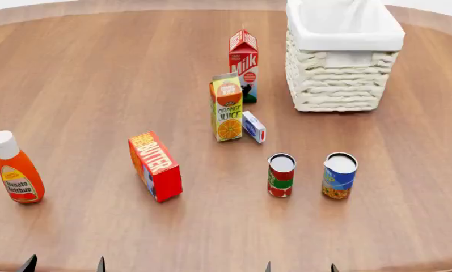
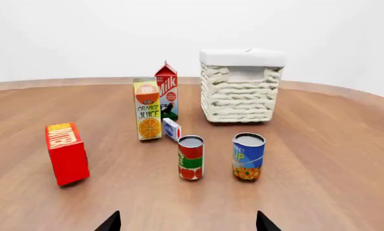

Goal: Pick up the alphabet soup, and put it in the basket.

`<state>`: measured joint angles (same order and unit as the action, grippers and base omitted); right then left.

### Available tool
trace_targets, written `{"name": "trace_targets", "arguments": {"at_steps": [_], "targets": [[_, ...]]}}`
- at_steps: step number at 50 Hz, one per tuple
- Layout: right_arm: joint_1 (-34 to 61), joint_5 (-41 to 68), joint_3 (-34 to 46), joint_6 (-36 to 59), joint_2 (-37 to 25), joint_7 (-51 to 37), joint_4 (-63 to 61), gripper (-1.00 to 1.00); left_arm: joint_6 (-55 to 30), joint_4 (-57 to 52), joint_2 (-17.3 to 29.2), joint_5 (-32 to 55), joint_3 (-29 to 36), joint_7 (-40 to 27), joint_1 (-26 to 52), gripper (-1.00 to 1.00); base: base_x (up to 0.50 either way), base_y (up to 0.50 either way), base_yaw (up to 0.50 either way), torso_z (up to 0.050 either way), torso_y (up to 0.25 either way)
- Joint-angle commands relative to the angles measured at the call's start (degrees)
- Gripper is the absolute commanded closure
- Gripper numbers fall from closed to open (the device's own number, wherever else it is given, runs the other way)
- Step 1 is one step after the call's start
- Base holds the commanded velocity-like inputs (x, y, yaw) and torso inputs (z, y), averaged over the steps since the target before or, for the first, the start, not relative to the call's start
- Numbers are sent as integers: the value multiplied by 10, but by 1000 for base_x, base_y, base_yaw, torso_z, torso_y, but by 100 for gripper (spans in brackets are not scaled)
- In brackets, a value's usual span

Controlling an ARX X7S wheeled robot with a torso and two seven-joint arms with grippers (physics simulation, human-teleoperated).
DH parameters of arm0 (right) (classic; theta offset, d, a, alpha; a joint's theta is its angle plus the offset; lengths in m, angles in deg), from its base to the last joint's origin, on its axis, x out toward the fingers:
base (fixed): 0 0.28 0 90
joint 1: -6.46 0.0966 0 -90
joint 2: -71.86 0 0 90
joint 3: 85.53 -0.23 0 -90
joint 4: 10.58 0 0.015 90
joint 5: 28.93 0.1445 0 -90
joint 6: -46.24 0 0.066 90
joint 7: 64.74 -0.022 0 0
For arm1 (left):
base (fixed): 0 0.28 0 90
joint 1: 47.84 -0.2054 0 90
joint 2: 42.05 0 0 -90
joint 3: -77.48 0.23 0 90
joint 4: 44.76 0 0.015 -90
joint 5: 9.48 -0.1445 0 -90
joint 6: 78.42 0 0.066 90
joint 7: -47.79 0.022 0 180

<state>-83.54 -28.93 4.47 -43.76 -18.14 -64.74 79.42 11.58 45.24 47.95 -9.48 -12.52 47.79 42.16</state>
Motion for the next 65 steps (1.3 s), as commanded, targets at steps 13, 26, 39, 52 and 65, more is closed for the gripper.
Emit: {"name": "trace_targets", "arguments": {"at_steps": [13,26,39,52,65], "targets": [[-20,37,29,-2,-30,-32,-39,-100,10,-25,29,24,33,-36,-17,-100,0,0,0,0,0],[-66,71,13,-20,-48,-52,-131,-100,66,-86,39,56,26,-57,-52,-100,0,0,0,0,0],[-84,102,-14,-41,-58,-75,-168,-100,100,-111,51,92,4,-75,-65,-100,0,0,0,0,0],[-77,148,-45,-32,-72,-96,-176,-100,115,-139,61,122,-11,-93,-79,-100,0,0,0,0,0],[-66,164,-51,-21,-79,-110,-167,-100,123,-134,71,144,-19,-103,-74,-100,0,-2,0,0,0]]}}
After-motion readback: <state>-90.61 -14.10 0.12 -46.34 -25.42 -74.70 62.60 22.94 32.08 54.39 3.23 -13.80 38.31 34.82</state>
